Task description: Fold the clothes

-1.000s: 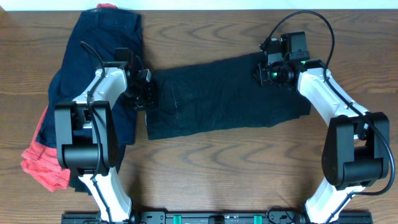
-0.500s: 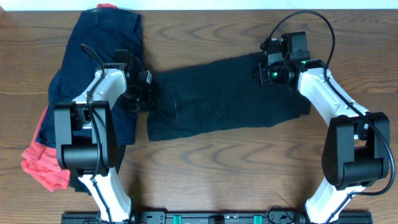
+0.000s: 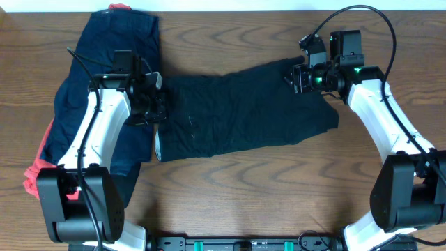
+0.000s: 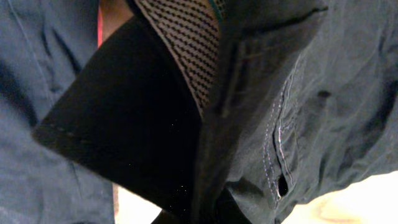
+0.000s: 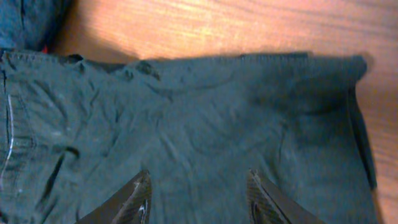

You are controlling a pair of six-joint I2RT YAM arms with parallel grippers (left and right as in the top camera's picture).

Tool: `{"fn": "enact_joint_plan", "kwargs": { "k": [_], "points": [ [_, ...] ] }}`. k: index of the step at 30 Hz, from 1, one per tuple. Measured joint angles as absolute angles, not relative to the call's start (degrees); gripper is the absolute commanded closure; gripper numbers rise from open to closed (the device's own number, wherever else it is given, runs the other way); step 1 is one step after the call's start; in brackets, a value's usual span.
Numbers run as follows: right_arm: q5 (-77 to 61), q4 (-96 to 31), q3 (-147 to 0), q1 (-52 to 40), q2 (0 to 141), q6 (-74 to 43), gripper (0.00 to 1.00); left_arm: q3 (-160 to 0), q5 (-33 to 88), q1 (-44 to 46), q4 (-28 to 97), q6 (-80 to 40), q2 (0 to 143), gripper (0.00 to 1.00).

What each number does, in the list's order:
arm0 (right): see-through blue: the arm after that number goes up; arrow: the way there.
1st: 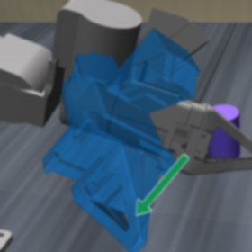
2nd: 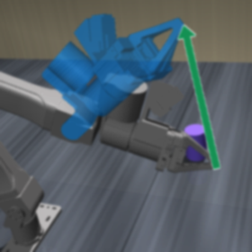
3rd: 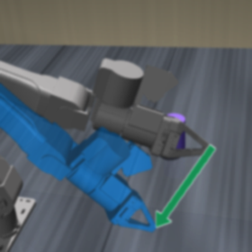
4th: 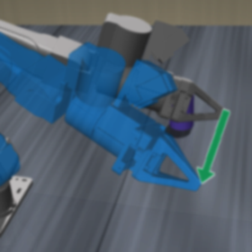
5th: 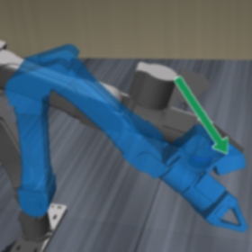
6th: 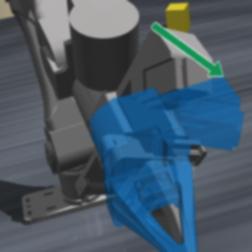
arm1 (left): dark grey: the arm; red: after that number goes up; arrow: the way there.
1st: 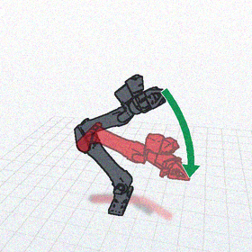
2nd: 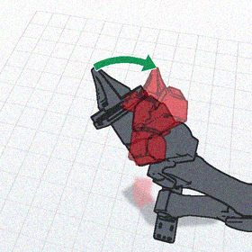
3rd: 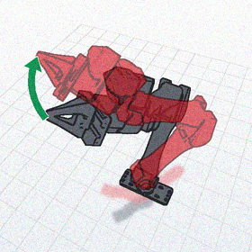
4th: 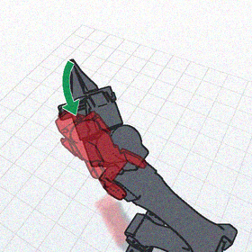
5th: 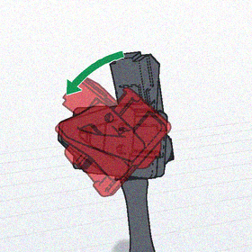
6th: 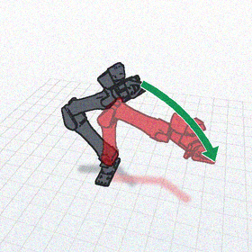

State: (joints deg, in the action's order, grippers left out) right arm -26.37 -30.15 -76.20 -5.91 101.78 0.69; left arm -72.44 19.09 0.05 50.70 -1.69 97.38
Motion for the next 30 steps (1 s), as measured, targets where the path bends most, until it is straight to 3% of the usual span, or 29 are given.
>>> {"fn": "enact_joint_plan", "kwargs": {
  "k": [2, 5, 7, 16, 30],
  "points": [
    [-26.35, -31.48, -76.23, -5.91, 101.8, 0.93, 0.59, -72.73, 18.5, 0.05, 52.1, -1.69, 97.41, 0.94],
    [-26.37, -32.38, -76.23, -5.91, 101.82, 1.54, 0.89, -74.48, 17.43, 0.05, 54.19, -1.69, 97.41, 0.94],
    [-26.33, -32.82, -76.23, -5.91, 101.84, 1.76, 0.99, -76.66, 16.88, 0.05, 54.94, -1.69, 97.41, 0.94],
    [-26.44, -33.74, -76.23, -5.91, 103.61, 2.0, 0.99, -86.19, 13.63, 0.05, 58.5, -1.67, 97.41, 0.94],
    [-27.49, -33.58, -76.23, -6.35, 114.06, 2.0, 0.99, -87.96, 11.42, 0.08, 58.04, -4.14, 97.41, 0.94]
  ]
}}
